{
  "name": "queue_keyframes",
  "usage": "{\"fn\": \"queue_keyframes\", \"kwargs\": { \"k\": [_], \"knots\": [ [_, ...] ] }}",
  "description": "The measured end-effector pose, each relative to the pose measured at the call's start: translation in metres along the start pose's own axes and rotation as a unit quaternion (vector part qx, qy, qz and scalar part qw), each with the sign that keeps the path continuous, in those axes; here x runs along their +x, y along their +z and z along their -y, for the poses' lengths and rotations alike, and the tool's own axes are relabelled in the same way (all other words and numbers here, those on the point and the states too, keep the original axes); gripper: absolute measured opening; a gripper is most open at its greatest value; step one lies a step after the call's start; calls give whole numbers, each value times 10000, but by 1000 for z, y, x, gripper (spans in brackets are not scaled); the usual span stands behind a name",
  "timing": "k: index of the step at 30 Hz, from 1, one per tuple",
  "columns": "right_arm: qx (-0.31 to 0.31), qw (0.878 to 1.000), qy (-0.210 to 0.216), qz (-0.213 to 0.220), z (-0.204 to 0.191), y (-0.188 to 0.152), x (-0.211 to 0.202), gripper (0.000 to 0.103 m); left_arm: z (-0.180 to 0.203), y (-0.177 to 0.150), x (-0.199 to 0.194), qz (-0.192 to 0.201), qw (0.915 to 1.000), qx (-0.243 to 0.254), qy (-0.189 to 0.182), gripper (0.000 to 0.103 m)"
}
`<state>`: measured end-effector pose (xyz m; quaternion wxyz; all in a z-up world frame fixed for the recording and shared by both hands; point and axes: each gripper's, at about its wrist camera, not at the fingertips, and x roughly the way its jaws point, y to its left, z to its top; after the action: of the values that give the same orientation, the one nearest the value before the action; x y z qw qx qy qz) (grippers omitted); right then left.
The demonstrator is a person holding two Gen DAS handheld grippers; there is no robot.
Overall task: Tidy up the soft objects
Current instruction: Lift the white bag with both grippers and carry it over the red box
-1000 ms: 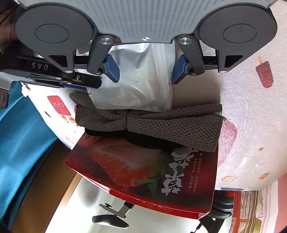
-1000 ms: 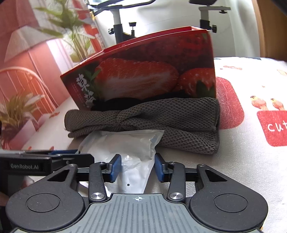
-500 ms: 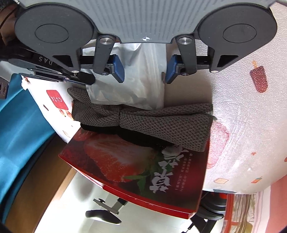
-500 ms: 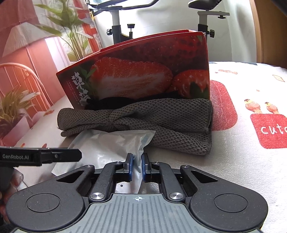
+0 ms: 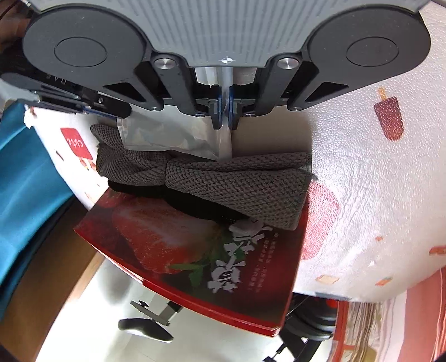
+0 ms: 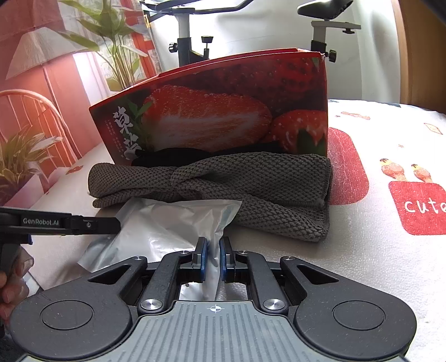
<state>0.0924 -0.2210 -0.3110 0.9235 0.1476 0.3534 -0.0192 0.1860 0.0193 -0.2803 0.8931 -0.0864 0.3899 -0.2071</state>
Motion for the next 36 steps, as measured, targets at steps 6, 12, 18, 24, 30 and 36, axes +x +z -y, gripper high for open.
{"fn": "queue_keyframes", "kwargs": {
  "k": [6, 12, 18, 24, 30, 36],
  "knots": [
    [-98, 9997, 131, 163, -6, 4, -14, 7, 9, -2, -17, 121, 9998, 147, -34, 5],
    [-255, 9986, 167, 436, -15, 12, -36, 7, 17, 3, -41, 370, 9990, 248, -100, 5],
    [-396, 9967, 142, 689, -24, 21, -60, 7, 29, 5, -58, 581, 9978, 268, -185, 5],
    [-514, 9943, 136, 926, -30, 40, -77, 7, 41, 29, -74, 969, 9940, 441, -242, 5],
    [-469, 9932, 197, 1044, -31, 86, -76, 7, 47, 66, -79, 1343, 9896, 481, -182, 5],
    [-538, 9911, 263, 1186, -31, 142, -57, 7, 45, 114, -62, 1514, 9876, 394, -156, 5]
  ]
}}
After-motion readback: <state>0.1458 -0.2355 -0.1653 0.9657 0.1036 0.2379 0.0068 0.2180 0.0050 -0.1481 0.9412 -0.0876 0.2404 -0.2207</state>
